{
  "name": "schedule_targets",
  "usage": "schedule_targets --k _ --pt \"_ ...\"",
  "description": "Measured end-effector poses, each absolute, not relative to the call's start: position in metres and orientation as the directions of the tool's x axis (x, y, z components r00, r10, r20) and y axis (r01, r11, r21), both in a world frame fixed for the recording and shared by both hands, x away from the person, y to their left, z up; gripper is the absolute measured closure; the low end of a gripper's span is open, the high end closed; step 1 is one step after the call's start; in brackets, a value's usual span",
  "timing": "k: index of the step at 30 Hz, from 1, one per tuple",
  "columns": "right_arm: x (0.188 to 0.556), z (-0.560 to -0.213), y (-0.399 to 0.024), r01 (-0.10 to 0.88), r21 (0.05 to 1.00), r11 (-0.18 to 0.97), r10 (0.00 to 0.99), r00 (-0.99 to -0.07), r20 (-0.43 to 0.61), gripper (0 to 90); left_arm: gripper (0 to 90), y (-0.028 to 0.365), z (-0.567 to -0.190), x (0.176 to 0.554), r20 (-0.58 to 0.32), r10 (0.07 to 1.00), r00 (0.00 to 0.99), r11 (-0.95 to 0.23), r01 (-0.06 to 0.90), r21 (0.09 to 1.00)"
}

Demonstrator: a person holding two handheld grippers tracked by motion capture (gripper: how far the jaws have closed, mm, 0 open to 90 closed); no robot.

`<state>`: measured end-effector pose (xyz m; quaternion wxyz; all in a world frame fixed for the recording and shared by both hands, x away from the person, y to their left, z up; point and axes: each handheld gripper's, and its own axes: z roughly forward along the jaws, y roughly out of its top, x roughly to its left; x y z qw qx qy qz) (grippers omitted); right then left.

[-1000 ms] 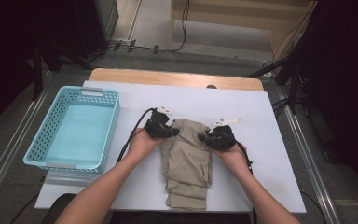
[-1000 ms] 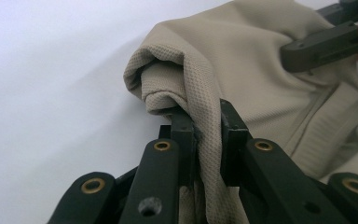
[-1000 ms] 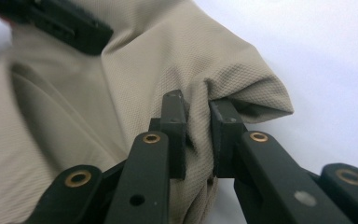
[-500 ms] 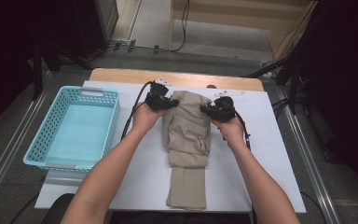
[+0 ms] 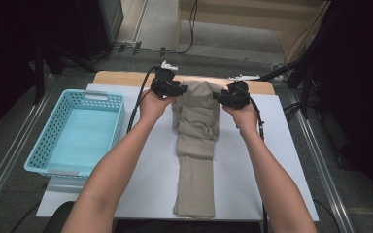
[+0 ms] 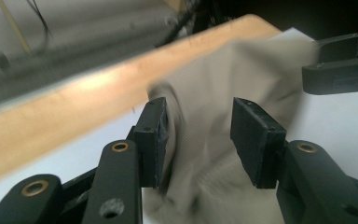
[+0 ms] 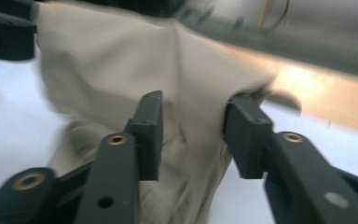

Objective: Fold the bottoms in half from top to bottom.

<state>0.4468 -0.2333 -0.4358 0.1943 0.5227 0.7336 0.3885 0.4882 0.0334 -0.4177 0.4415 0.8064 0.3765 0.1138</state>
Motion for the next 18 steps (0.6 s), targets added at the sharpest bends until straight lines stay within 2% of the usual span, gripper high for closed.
schedule_targets --k 9,18 --pt "0.419 -0.453 -0.242 0.614 0.767 0.187 0.9 -0.419 0.117 50.5 53.3 0.045 -0.431 0.474 -0.216 0.673 0.708 -0.346 0.558 0.754" --pt "0.378 -0.461 -0.239 0.599 0.756 0.264 0.849 -0.517 0.113 47.2 46.5 0.048 -0.437 0.448 -0.25 0.635 0.731 -0.373 0.573 0.73"
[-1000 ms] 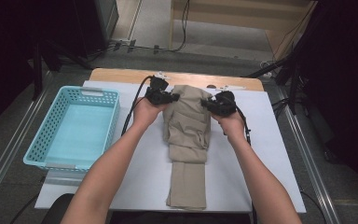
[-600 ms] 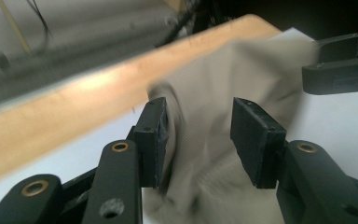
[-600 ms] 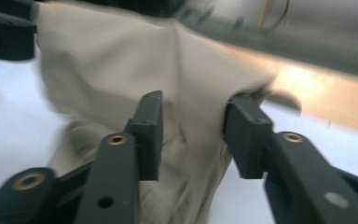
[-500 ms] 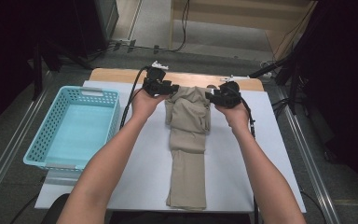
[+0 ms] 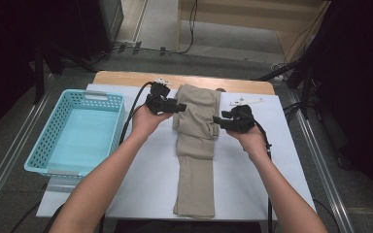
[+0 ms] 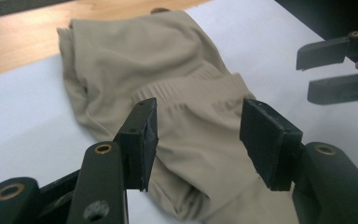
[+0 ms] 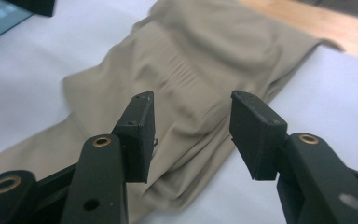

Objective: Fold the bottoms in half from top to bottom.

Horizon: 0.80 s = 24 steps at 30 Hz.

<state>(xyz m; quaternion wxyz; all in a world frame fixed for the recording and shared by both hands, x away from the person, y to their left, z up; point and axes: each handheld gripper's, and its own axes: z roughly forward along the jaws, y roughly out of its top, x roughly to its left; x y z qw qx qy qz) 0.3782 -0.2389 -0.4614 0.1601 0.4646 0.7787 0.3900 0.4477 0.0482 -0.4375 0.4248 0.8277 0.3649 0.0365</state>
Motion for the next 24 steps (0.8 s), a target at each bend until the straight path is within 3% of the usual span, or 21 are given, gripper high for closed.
schedule_targets --k 5,24 --pt "0.353 -0.472 -0.234 0.587 0.756 0.29 0.814 -0.567 0.128 43.5 44.8 0.051 -0.442 0.436 -0.253 0.62 0.742 -0.386 0.57 0.725" --pt "0.266 -0.492 -0.193 0.538 0.743 0.399 0.676 -0.72 0.158 42.5 41.6 0.066 -0.458 0.418 -0.269 0.617 0.74 -0.376 0.577 0.725"
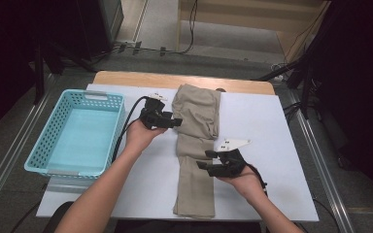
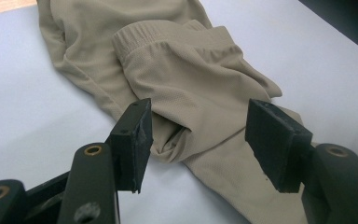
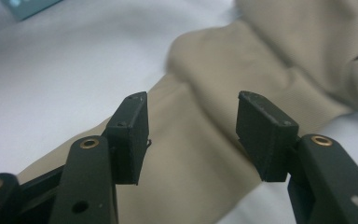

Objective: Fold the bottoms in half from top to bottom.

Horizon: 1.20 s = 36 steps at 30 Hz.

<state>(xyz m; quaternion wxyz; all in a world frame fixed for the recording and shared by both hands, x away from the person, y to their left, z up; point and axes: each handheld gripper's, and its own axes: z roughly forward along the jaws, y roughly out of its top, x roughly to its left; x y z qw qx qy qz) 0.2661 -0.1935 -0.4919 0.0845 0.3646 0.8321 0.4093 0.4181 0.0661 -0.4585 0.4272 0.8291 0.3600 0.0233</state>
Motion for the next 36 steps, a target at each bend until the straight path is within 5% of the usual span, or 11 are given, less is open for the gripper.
schedule_targets --k 18,22,26,31,36 --pt "0.189 -0.519 -0.148 0.513 0.658 0.551 0.525 -0.826 0.204 34.6 41.6 0.071 -0.457 0.416 -0.287 0.623 0.727 -0.348 0.587 0.731" --pt "0.179 -0.524 -0.146 0.423 0.697 0.579 0.544 -0.837 0.057 55.7 41.6 0.069 -0.459 0.415 -0.277 0.625 0.73 -0.36 0.584 0.727" --pt "0.184 -0.523 -0.149 0.459 0.689 0.561 0.565 -0.821 0.086 79.5 41.6 0.068 -0.461 0.414 -0.256 0.631 0.732 -0.361 0.57 0.738" --pt "0.19 -0.517 -0.152 0.56 0.63 0.538 0.576 -0.79 0.21 85.1 41.6 0.067 -0.465 0.415 -0.251 0.633 0.732 -0.385 0.579 0.719" --pt "0.18 -0.512 -0.149 0.559 0.618 0.553 0.519 -0.811 0.269 85.1 41.6 0.066 -0.465 0.414 -0.243 0.634 0.734 -0.387 0.574 0.722"
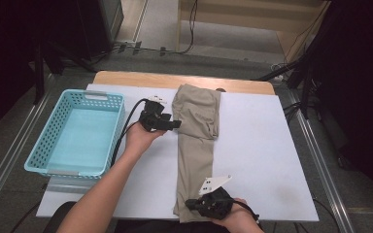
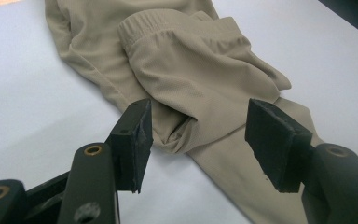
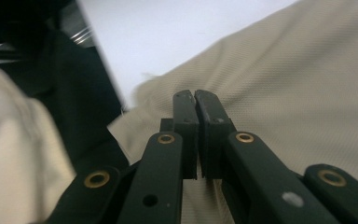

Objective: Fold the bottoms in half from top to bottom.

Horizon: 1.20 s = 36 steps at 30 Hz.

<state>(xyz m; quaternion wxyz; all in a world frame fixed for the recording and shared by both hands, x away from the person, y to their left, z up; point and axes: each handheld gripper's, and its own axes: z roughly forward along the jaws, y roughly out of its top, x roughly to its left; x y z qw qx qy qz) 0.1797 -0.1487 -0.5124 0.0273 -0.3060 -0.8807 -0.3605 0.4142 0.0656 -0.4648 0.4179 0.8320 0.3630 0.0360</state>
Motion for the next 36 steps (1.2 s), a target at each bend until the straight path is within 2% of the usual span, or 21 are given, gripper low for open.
schedule_targets --k 2,6,10,16,21,23,24,26,28,30,36 --pt "0.176 -0.511 -0.147 0.551 0.621 0.558 0.51 -0.818 0.267 80.4 41.6 0.064 -0.466 0.414 -0.234 0.633 0.738 -0.396 0.569 0.721" --pt "0.183 -0.505 -0.154 0.529 0.667 0.525 0.524 -0.818 0.236 58.0 41.0 0.06 -0.47 0.416 -0.224 0.636 0.738 -0.399 0.563 0.724" --pt "0.196 -0.502 -0.166 0.534 0.699 0.477 0.559 -0.797 0.227 54.3 40.2 0.053 -0.478 0.424 -0.225 0.653 0.723 -0.369 0.564 0.739" --pt "0.213 -0.5 -0.179 0.549 0.712 0.438 0.603 -0.767 0.221 50.8 40.0 0.036 -0.484 0.447 -0.206 0.675 0.708 -0.404 0.589 0.7" --pt "0.228 -0.499 -0.192 0.563 0.731 0.385 0.652 -0.726 0.216 48.2 39.8 0.02 -0.493 0.459 -0.229 0.676 0.7 -0.419 0.621 0.662" --pt "0.235 -0.5 -0.197 0.57 0.732 0.374 0.669 -0.712 0.213 48.1 46.2 0.017 -0.498 0.461 -0.245 0.686 0.685 -0.408 0.641 0.65" --pt "0.238 -0.501 -0.199 0.571 0.734 0.367 0.678 -0.705 0.209 48.1 57.1 0.016 -0.5 0.461 -0.254 0.68 0.688 -0.409 0.643 0.647" --pt "0.244 -0.502 -0.204 0.583 0.733 0.352 0.697 -0.685 0.21 48.1 72.6 0.017 -0.502 0.46 -0.277 0.666 0.693 -0.402 0.646 0.649" --pt "0.251 -0.504 -0.209 0.603 0.729 0.324 0.721 -0.656 0.222 48.1 82.8 0.02 -0.5 0.456 -0.301 0.64 0.707 -0.403 0.643 0.652" --pt "0.258 -0.506 -0.213 0.621 0.726 0.295 0.738 -0.631 0.24 48.0 84.7 0.023 -0.495 0.45 -0.31 0.615 0.725 -0.416 0.633 0.653" --pt "0.282 -0.501 -0.224 0.607 0.751 0.26 0.781 -0.59 0.207 47.3 84.6 0.043 -0.486 0.43 -0.345 0.579 0.739 -0.418 0.632 0.653"
